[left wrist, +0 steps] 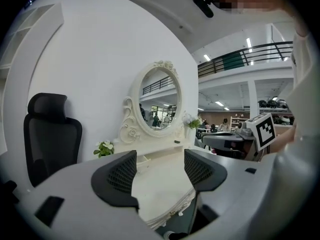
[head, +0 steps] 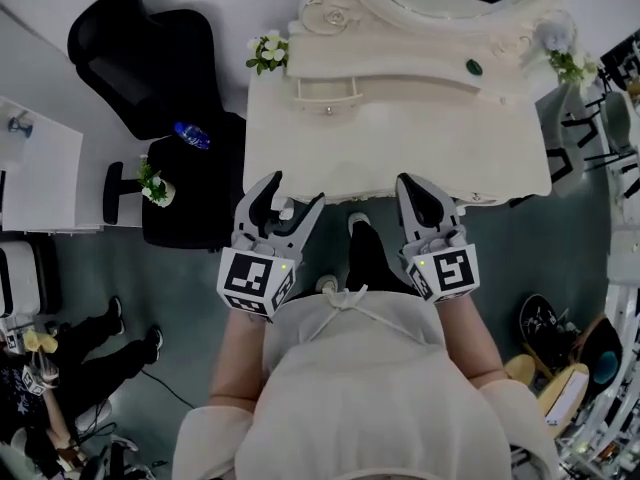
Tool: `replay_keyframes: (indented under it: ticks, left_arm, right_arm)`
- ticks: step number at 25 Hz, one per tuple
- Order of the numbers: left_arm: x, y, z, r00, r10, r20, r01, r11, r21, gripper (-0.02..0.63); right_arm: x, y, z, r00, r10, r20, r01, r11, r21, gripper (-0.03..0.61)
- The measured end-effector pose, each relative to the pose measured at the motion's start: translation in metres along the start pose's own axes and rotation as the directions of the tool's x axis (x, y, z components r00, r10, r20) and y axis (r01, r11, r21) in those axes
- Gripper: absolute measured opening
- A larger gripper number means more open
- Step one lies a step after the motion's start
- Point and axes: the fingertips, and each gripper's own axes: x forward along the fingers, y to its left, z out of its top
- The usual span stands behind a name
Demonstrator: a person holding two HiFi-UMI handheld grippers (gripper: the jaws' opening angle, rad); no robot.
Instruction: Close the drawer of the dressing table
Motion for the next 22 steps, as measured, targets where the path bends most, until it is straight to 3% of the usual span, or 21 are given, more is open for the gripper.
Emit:
replay_keyframes:
  ticks: [11,22]
  left_arm:
    - [0.102,0.053,-0.002,0.987,0.152,-0.054,-0.155,0.987,-0.047,0.313]
    - [0.176,0.079,-0.069,0.95,0.248,-0.191,-0.27,0.958,-0.098,0.313]
  right_arm:
    - [0.11,-0.083,-0.015,0.989,0.143,-0.022,-0.144,0.99,-0.01,0.006]
    - [0.174,-0.121,-0.06,0.959,0.267,-0.098,-0.266,0.964,0.03,0.006]
